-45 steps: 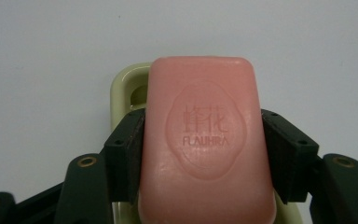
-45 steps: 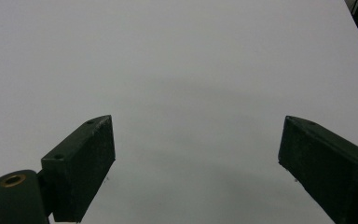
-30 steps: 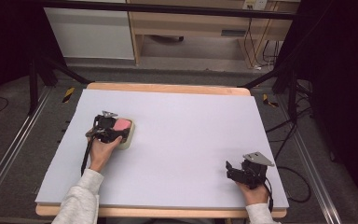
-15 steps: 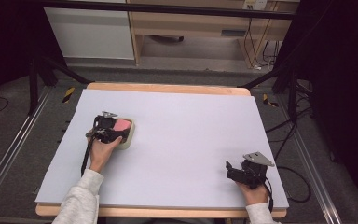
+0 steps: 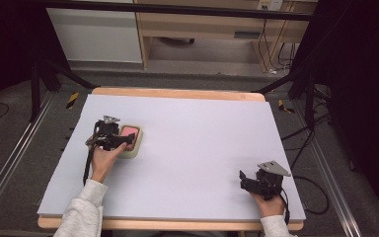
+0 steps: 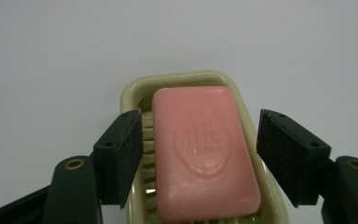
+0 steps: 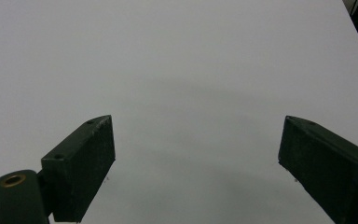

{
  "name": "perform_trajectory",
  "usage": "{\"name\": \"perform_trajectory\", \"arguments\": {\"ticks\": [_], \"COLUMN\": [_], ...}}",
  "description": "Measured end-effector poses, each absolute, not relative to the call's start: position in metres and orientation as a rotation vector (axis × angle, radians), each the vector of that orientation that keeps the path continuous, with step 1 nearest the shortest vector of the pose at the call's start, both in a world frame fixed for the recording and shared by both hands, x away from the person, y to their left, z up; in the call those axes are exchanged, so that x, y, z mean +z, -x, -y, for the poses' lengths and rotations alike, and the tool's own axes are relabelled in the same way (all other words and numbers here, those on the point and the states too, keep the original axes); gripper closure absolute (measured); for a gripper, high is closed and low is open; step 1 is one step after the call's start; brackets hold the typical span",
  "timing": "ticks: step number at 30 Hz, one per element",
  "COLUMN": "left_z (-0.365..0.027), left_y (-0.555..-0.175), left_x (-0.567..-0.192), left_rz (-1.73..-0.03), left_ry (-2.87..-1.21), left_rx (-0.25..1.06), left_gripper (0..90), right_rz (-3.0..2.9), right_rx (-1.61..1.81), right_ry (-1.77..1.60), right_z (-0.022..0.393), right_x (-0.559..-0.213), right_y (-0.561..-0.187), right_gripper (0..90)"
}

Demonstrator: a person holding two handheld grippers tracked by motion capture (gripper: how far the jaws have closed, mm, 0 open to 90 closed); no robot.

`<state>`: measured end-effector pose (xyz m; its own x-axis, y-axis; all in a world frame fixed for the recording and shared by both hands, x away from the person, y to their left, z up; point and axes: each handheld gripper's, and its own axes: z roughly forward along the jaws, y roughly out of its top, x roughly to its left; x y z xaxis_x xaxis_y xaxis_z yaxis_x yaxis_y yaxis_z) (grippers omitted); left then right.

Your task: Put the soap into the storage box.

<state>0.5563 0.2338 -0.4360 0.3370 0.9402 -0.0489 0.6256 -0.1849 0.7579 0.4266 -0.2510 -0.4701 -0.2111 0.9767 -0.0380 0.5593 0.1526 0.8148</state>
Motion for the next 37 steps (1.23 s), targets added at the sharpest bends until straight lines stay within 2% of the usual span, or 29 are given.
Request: {"name": "perform_trajectory", "arguments": {"ticks": [9, 17, 29, 37], "left_z": [-0.235, -0.241, -0.274, -0.287], "left_y": [-0.53, -0.491, -0.452, -0.441], "left_x": [-0.426, -0.429, -0.454, -0.46], "left_rz": [-1.304, -1.232, -1.27, -1.287], "left_ry": [-1.883, -1.855, -1.828, -1.845], "left_rx": [0.555, 0.574, 0.581, 0.601], "left_gripper": [27.8, 25.4, 23.4, 23.4], "right_rz": [-1.833, -1.819, -1.803, -1.8], "right_rx": [0.916, 0.91, 0.897, 0.891], "right_ry": [-1.475, -1.482, -1.502, -1.509], "right_z": [0.254, 0.257, 0.264, 0.267], "right_x": [-0.47, -0.469, -0.468, -0.469], "right_y": [-0.426, -0.424, -0.422, -0.421], "right_gripper": [10.9, 10.8, 10.4, 10.2]}}
